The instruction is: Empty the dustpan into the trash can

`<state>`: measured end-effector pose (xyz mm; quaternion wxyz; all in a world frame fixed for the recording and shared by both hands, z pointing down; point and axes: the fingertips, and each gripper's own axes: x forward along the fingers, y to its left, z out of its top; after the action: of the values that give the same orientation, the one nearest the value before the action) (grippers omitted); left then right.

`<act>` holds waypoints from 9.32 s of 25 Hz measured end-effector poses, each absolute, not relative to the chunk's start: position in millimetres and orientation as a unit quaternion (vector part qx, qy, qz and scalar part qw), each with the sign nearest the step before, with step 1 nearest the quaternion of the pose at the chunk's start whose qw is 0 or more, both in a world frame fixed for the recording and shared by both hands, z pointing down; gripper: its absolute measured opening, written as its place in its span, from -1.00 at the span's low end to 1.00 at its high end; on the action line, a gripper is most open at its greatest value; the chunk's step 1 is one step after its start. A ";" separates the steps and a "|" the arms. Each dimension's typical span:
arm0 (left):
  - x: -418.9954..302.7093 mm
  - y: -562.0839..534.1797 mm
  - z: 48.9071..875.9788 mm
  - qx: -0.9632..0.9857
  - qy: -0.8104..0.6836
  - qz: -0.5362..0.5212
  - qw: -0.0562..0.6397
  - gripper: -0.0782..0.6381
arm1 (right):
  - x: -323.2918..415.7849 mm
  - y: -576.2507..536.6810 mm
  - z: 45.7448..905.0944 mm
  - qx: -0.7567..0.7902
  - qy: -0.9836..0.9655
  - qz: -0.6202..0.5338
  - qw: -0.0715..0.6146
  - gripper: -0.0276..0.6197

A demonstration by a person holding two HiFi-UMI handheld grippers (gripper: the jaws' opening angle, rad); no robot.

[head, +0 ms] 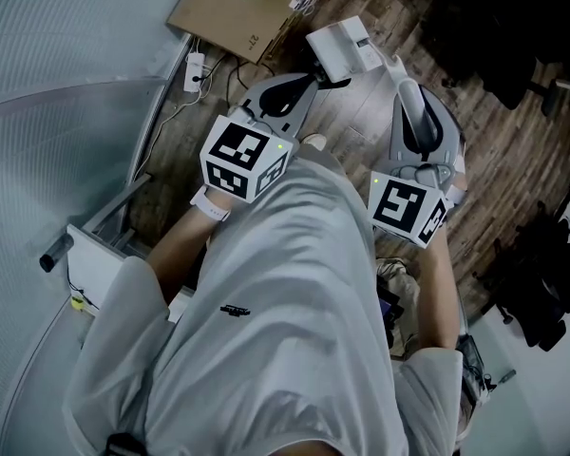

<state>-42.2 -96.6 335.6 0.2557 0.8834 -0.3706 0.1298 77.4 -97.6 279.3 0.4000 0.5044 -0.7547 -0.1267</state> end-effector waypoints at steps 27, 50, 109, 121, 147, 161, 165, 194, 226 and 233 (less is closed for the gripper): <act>-63.5 -78.9 341.8 0.862 -0.414 0.128 0.264 -0.76 | 27.5 -51.4 329.7 0.348 -0.776 -0.277 0.446 -0.60; -55.4 -21.2 343.7 0.868 -0.398 0.137 0.263 -0.76 | 38.7 -29.1 336.0 0.353 -0.760 -0.307 0.451 -0.61; 46.4 -57.1 444.1 0.964 -0.096 0.249 -0.007 -0.29 | 29.7 -10.2 339.1 0.413 -0.699 -0.304 0.497 -0.67; 58.9 -60.0 427.1 0.968 -0.070 0.239 0.023 -0.42 | 39.8 -18.4 321.8 0.416 -0.705 -0.295 0.493 -0.67; 7.0 -62.7 385.4 0.980 -0.074 0.182 -0.012 -0.40 | -31.8 -3.3 291.3 0.401 -0.690 -0.370 0.476 -0.66; -1.1 -28.3 471.7 0.965 -0.075 0.252 0.022 -0.39 | -39.0 26.1 372.6 0.336 -0.734 -0.344 0.480 -0.65; -13.4 -24.2 485.4 0.964 -0.086 0.248 0.042 -0.38 | -52.2 30.8 384.5 0.324 -0.739 -0.346 0.478 -0.65; -6.8 -43.5 419.4 0.974 -0.094 0.205 -0.002 -0.37 | -47.3 19.7 325.3 0.339 -0.716 -0.391 0.468 -0.66; -17.2 -43.1 399.3 0.977 -0.097 0.192 0.000 -0.37 | -53.2 16.4 302.4 0.340 -0.715 -0.394 0.468 -0.66; -10.3 -37.4 380.0 0.980 -0.087 0.180 0.003 -0.39 | -40.9 13.7 280.3 0.353 -0.722 -0.367 0.469 -0.67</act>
<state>-10.3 -37.4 380.0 0.0032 0.9798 -0.0866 0.1805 -40.9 13.7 280.3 0.4691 0.3526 -0.7219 -0.3667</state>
